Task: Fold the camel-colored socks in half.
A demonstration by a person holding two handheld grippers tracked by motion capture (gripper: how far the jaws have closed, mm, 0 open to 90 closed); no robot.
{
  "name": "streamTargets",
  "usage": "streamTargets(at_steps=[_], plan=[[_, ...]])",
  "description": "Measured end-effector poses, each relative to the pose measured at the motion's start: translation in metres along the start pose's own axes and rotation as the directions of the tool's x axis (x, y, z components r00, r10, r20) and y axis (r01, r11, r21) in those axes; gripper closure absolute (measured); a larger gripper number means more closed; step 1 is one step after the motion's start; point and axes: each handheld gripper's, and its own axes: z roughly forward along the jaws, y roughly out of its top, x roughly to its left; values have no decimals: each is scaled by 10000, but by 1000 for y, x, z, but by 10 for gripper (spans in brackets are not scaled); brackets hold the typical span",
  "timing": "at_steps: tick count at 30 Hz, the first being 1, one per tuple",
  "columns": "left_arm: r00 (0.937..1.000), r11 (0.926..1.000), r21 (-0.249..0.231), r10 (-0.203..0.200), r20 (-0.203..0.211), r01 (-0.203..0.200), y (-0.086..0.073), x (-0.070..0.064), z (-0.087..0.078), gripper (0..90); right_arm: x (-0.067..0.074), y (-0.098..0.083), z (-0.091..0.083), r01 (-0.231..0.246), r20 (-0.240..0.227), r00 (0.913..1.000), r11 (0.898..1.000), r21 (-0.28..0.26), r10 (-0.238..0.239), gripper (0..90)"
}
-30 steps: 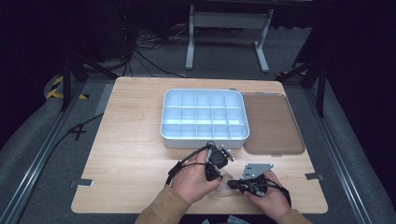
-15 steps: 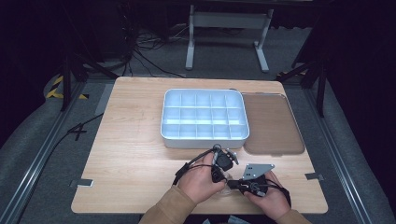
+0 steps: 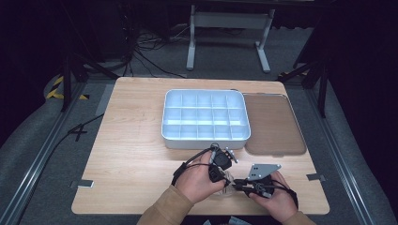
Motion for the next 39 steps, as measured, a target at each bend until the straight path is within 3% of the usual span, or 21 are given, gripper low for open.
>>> streamTargets(at_steps=[1, 2, 5, 8, 14, 22, 36, 39], plan=[[10000, 9999, -80, -63, -58, 63, -2, 2, -5, 662, -4, 1, -9, -36, 351, 9994, 10000, 66, 34, 820], [9999, 9998, -170, -83, -137, 80, -4, 3, -8, 662, -4, 2, -12, -121, 376, 9992, 9999, 22, 120, 826], [9995, 9996, -231, -176, -270, 170, -7, 6, -12, 663, -6, 7, -20, -208, 373, 9991, 9995, -245, 217, 835], [9979, 9990, -223, -396, -514, 385, -15, 12, -18, 671, 0, 23, -27, 7, 188, 9998, 9966, -822, 9, 832], [9951, 9980, -64, -633, -758, 630, -27, 16, -20, 689, 13, 43, -9, 398, -408, 9982, 9947, -950, -438, 825], [9923, 9955, 122, -930, -813, 943, -36, 19, -20, 695, 15, 47, 9, 630, -643, 9957, 9960, -631, -670, 821], [9967, 9979, 392, -496, -639, 522, -29, 15, -11, 716, 10, 38, 6, 521, -219, 9984, 9981, -321, -529, 797], [9978, 9983, 508, -248, -613, 279, -24, 14, -5, 724, 9, 32, 4, 400, -129, 9991, 9990, -214, -403, 777]])
